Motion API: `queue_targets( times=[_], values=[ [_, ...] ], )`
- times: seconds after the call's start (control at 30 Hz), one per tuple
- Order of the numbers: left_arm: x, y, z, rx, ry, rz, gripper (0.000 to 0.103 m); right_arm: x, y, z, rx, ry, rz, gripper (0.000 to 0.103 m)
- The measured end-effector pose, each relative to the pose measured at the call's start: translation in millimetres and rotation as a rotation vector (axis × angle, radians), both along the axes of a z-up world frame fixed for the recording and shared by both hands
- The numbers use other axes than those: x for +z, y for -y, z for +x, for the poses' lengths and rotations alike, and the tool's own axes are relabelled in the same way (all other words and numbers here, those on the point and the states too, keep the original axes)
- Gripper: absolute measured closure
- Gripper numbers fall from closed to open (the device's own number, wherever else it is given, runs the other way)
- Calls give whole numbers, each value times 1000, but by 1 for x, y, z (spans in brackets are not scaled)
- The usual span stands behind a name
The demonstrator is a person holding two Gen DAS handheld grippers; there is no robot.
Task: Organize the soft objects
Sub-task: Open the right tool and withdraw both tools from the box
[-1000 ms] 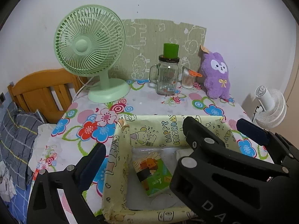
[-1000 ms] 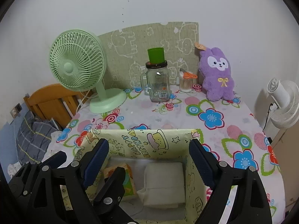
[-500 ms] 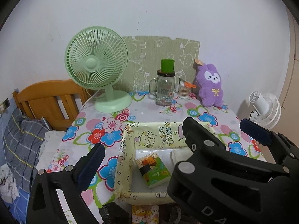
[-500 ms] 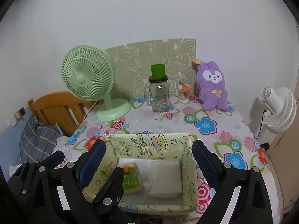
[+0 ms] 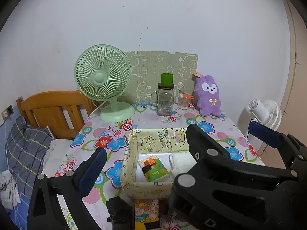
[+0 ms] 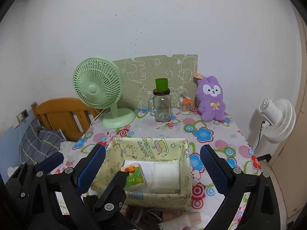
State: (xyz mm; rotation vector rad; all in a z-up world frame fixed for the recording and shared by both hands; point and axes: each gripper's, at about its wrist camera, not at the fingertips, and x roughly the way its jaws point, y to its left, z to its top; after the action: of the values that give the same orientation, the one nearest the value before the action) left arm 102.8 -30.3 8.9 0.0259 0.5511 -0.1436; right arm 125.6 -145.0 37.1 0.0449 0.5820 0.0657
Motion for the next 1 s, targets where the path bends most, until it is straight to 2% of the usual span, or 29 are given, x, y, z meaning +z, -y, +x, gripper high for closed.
queue_targets(
  times=[0.37,1.0],
  values=[
    [6,-1,-29,-20,31,-3,0,10,-3,-33,-2,32,-43,3],
    [1,-3,-71,-16,61,8,0,6,-4,-75,-3,39,-22,3]
  ],
)
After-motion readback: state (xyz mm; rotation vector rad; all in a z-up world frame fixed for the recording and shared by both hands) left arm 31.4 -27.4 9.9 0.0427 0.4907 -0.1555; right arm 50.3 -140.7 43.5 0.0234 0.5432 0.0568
